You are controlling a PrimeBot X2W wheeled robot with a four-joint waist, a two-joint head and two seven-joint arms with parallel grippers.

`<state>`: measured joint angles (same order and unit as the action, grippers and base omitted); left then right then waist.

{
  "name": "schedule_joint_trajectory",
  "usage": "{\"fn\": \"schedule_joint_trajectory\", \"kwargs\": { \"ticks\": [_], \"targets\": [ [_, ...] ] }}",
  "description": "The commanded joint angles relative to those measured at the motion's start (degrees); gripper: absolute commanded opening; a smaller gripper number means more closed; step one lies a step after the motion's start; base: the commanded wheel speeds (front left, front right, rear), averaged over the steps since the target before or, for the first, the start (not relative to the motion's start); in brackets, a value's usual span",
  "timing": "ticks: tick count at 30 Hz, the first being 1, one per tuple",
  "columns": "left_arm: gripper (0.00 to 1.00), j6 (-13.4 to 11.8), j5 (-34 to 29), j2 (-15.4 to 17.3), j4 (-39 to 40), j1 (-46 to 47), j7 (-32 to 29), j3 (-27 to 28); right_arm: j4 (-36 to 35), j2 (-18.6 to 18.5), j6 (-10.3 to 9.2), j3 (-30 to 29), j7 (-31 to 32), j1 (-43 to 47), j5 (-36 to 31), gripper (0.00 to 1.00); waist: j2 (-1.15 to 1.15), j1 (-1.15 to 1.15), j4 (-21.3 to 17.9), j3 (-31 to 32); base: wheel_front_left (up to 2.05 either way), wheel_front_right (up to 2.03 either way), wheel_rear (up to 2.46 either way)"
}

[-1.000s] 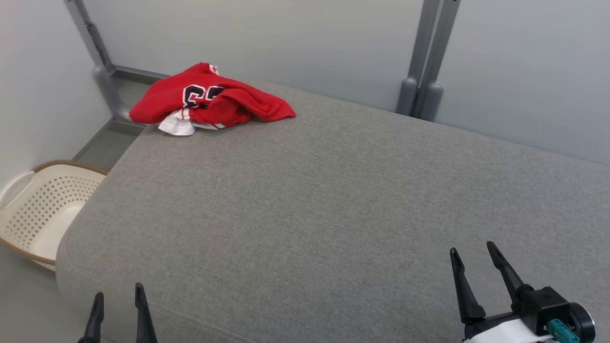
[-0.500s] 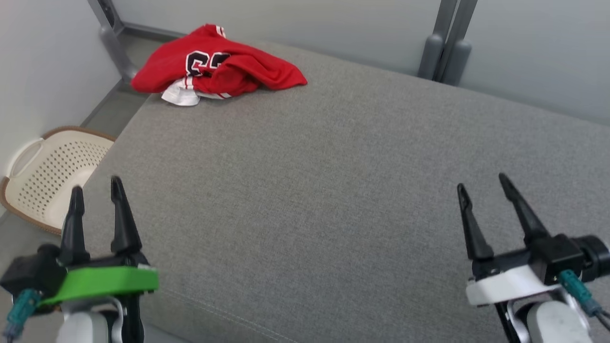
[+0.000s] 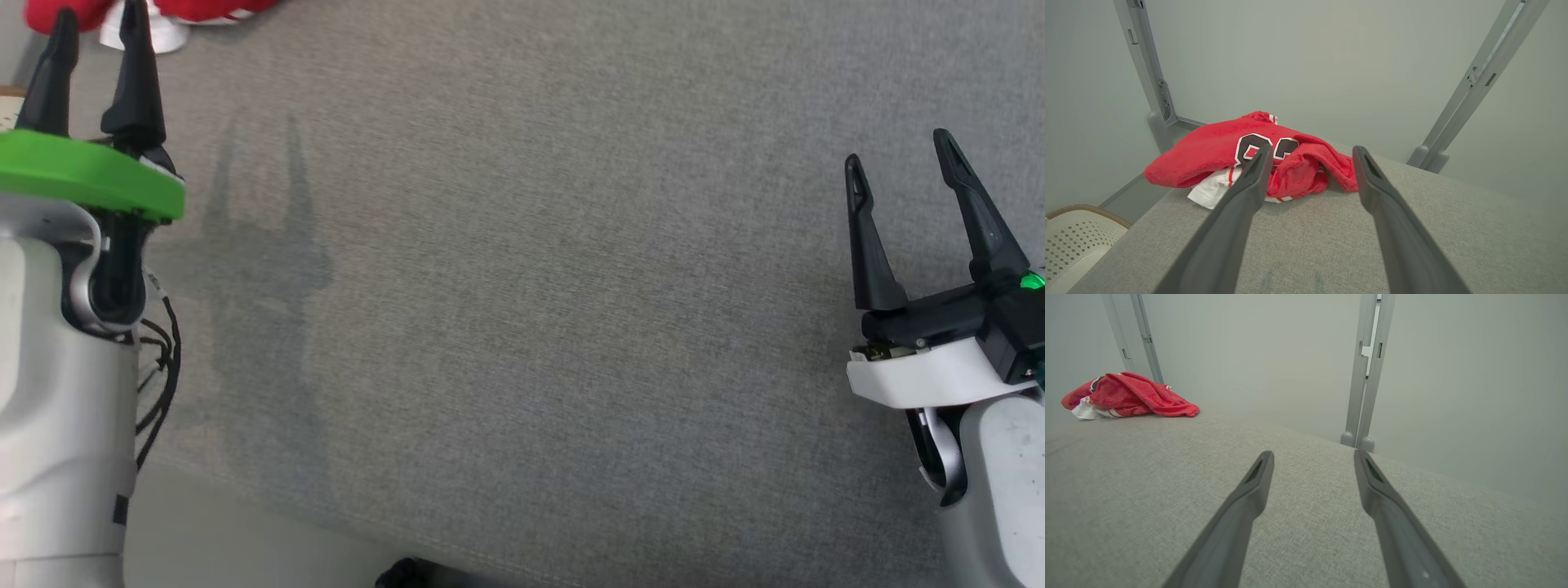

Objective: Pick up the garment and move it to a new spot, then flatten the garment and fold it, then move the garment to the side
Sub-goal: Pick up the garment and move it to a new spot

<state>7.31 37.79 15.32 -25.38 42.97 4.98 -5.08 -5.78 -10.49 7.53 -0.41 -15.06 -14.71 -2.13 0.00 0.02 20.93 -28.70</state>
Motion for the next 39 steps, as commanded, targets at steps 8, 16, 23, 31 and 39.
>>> {"fn": "schedule_joint_trajectory", "kwargs": {
  "ticks": [8, 16, 23, 31, 39],
  "targets": [
    [1.0, 0.2, 2.4, 6.6, -15.4, 13.8, -3.6, -3.5, -1.5, -2.0, -0.09, 0.5, -0.1, -0.9, 0.4, 1.0, 0.0, -0.02, -12.6, -15.8, 0.0, 0.0, 0.0],
    [1.0, -1.6, -2.3, 13.3, -27.7, 23.5, -3.6, -5.0, -2.8, -2.8, -0.09, 0.5, 0.2, 2.2, 1.0, 1.0, 0.0, -0.02, -14.1, -17.3, 0.0, 0.0, 0.0],
    [1.0, -2.9, -3.1, 15.4, -37.1, 27.8, -6.4, -5.6, -3.4, -2.4, -0.09, -0.2, 0.4, 4.6, 1.7, 1.0, 0.0, -0.02, -14.8, -18.1, 0.0, 0.0, 0.0],
    [0.0, -0.2, -1.4, 14.6, -41.8, 28.4, -13.9, -7.7, -1.9, -1.0, -0.05, 0.4, 0.4, 4.5, 2.4, 1.0, 0.0, -0.02, -13.6, -14.8, 0.0, 0.0, 0.0],
    [0.0, 0.2, 3.0, 16.8, -32.1, 27.2, -14.8, -10.2, 0.1, 2.6, -0.03, 1.6, 0.1, 3.5, 3.5, 1.0, 0.0, -0.02, -13.0, -6.4, 0.0, 0.0, 0.0]
  ]
}}
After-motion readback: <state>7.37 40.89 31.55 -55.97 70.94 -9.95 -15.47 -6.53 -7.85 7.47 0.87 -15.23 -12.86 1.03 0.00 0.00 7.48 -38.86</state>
